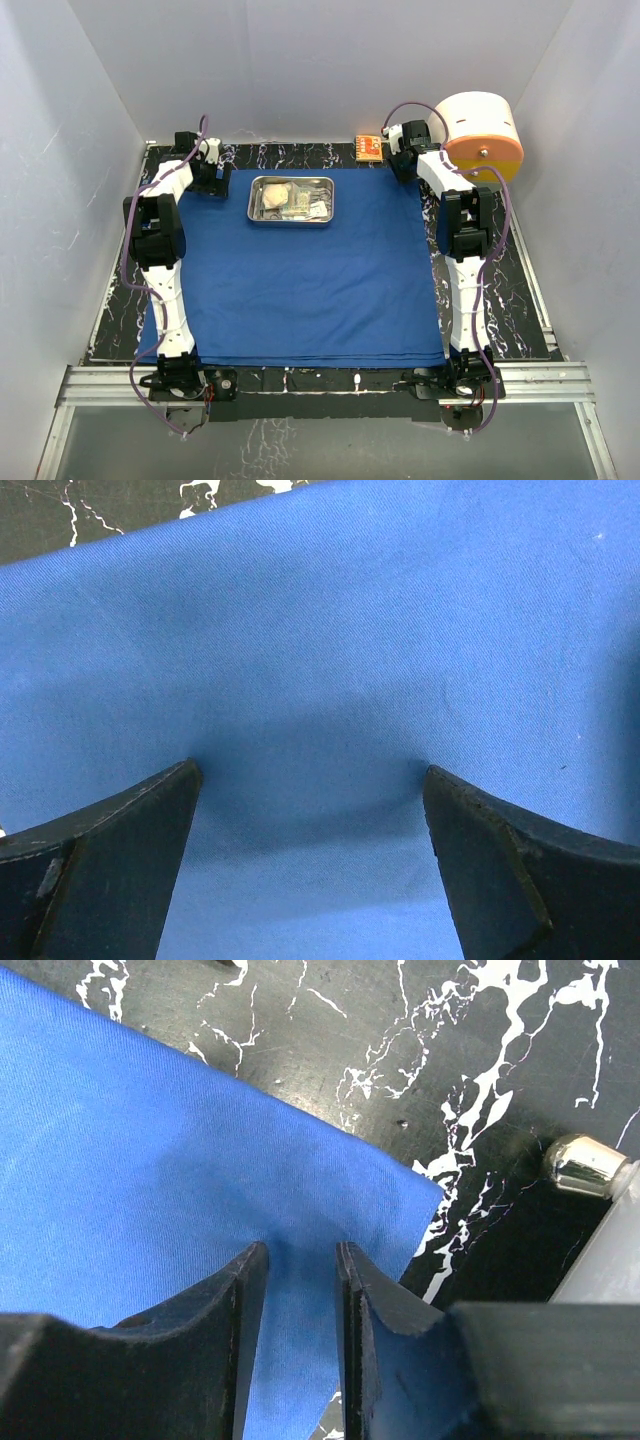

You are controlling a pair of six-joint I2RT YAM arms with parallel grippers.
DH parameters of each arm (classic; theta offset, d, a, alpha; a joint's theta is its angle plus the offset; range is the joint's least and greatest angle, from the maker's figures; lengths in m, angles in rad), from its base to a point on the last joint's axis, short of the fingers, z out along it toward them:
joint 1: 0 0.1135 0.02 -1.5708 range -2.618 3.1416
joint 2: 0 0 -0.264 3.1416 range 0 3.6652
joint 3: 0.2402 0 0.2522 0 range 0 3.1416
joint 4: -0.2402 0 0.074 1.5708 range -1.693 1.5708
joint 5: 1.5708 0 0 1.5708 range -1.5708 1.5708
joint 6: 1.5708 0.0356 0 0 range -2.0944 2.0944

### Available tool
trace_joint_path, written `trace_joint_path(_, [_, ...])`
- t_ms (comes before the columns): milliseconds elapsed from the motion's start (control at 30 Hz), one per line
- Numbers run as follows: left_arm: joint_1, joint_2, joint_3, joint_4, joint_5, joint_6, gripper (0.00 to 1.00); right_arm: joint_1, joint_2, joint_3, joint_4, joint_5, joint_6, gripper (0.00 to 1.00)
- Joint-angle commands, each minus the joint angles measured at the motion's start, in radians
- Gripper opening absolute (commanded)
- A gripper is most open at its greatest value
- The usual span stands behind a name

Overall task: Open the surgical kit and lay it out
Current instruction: Smooth out the surgical kit at the center of the board.

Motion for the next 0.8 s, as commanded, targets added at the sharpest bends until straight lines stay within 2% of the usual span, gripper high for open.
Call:
trace_joint_path(0, [0.007,-0.012,-0.037,-0.088,-0.006,-0.003,0.93,-0.016,0.034,-0.011,-0.108,0.017,-0.010,0.31])
trace_joint_path(167, [0.007,-0.019,-0.071,-0.052,-0.014,0.001,0.93,-0.015,0.037,-0.006,-0.107,0.005,-0.004,0.32])
trace_joint_path(500, [0.007,-0.250,-0.147,0.129,-0.010,0.047,0.99,0.032,-0.159,0.004,-0.103,-0.078,0.010,0.50])
trace_joint_path(667, [0.007,-0.396,-0.197,0.095,0.014,0.065,0.99,0.039,-0.368,-0.214,-0.039,-0.214,0.030,0.55])
trace_joint_path(767, [0.006,-0.523,-0.332,0.084,0.053,0.110,0.99,0.048,-0.515,-0.349,-0.037,-0.298,-0.001,0.57])
